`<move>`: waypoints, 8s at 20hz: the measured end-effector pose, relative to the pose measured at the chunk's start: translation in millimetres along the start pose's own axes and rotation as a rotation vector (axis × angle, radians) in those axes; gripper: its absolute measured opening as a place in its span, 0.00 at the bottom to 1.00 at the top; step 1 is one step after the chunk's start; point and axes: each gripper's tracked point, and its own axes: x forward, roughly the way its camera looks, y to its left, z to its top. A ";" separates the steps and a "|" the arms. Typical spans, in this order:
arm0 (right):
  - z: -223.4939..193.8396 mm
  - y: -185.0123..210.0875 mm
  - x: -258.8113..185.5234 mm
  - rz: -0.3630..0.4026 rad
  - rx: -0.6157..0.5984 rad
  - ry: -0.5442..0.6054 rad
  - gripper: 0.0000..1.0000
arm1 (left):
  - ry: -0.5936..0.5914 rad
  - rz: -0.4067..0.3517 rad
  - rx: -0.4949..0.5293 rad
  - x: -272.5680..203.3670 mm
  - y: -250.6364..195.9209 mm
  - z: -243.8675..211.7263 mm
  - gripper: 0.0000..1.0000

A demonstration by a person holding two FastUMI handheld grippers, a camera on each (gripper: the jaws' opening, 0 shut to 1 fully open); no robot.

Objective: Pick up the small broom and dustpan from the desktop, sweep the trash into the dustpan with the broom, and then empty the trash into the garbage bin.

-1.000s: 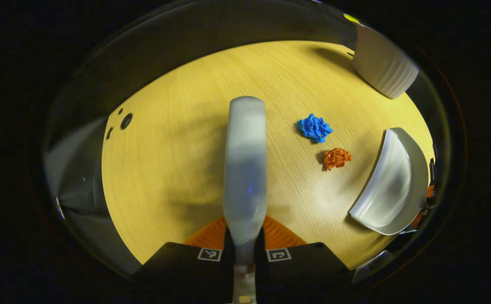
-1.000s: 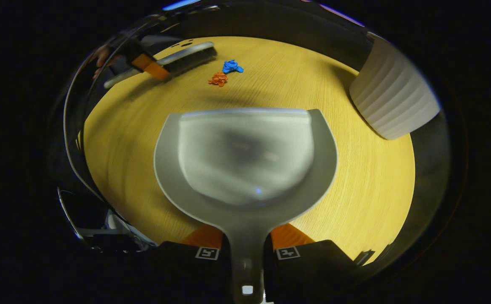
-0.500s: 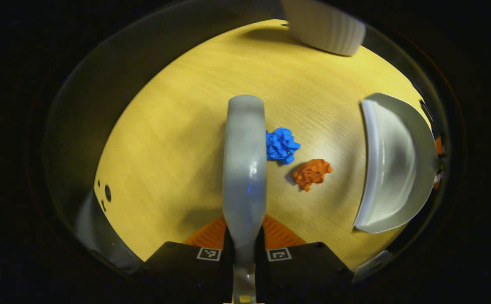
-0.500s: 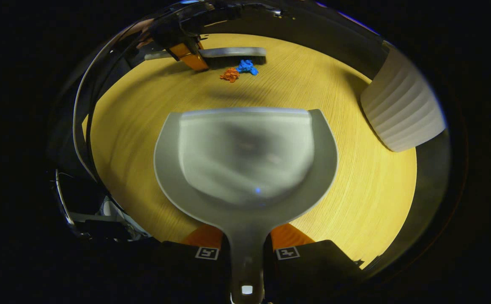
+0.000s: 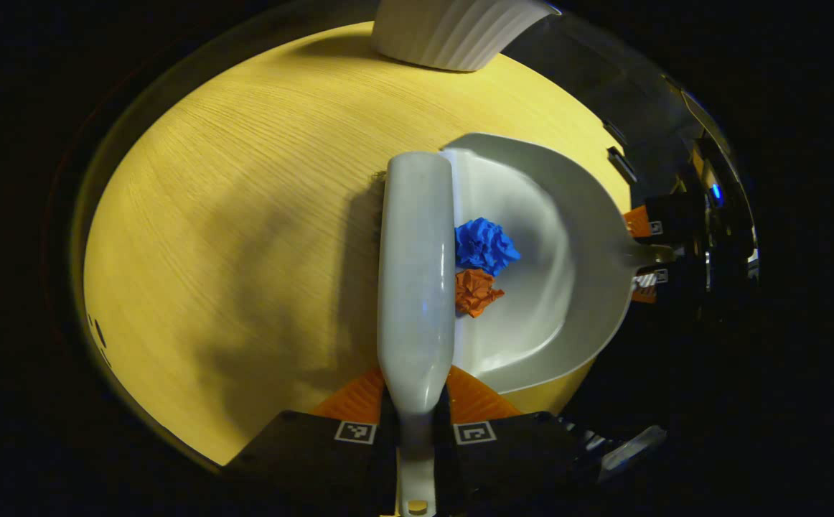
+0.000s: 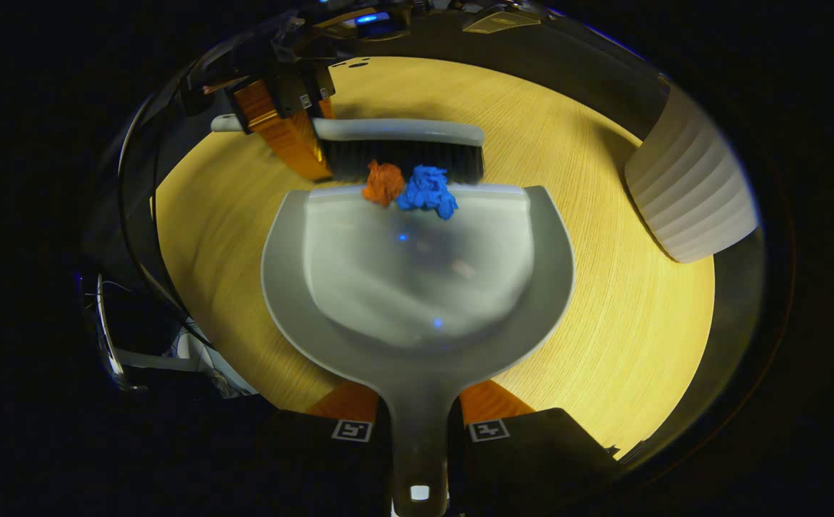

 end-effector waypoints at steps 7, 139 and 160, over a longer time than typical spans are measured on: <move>2.5 1.6 -2.7 0.035 0.046 -0.014 0.34 | -0.089 -0.066 -0.086 -8.3 -32.7 -4.5 0.28; 131.3 -176.0 -44.9 -0.133 0.413 -0.090 0.30 | -0.372 0.459 -0.845 -10.1 5.3 -92.4 0.27; 136.9 -136.8 -78.0 0.056 0.366 -0.094 0.99 | -0.404 0.524 -0.871 -40.8 -15.8 -80.5 0.96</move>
